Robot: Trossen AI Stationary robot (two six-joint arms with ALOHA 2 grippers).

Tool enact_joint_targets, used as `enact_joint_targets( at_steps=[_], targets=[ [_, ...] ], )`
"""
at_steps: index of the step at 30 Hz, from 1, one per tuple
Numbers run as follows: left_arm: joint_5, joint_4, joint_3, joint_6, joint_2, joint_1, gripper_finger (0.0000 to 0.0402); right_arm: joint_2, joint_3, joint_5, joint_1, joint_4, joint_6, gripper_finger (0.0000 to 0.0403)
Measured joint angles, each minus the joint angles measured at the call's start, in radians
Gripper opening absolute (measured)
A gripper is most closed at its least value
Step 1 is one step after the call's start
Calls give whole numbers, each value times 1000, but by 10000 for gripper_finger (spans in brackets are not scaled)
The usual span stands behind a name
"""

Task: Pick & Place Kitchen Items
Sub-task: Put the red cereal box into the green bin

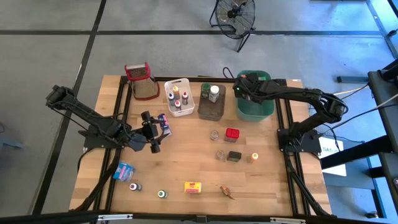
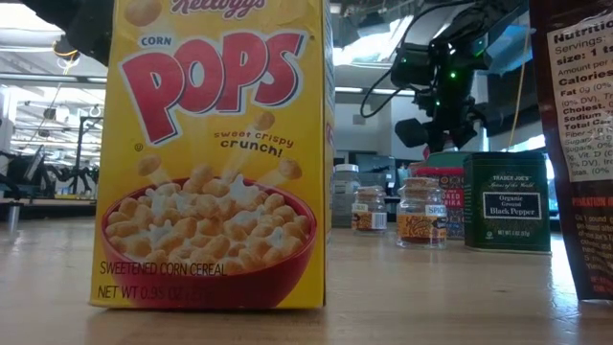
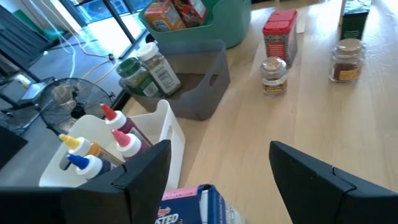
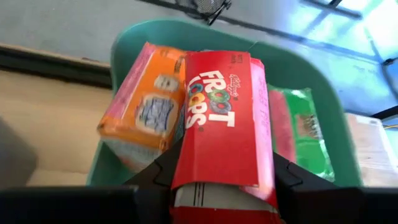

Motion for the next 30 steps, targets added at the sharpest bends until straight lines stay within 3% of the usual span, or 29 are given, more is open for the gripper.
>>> enact_joint_targets(
  at_steps=[5,30],
  targets=[
    [44,0,0,0,0,0,267,0,0,35,0,7,0,132],
    [48,-3,0,-3,0,-8,267,82,0,24,-14,90,-52,143]
  ],
)
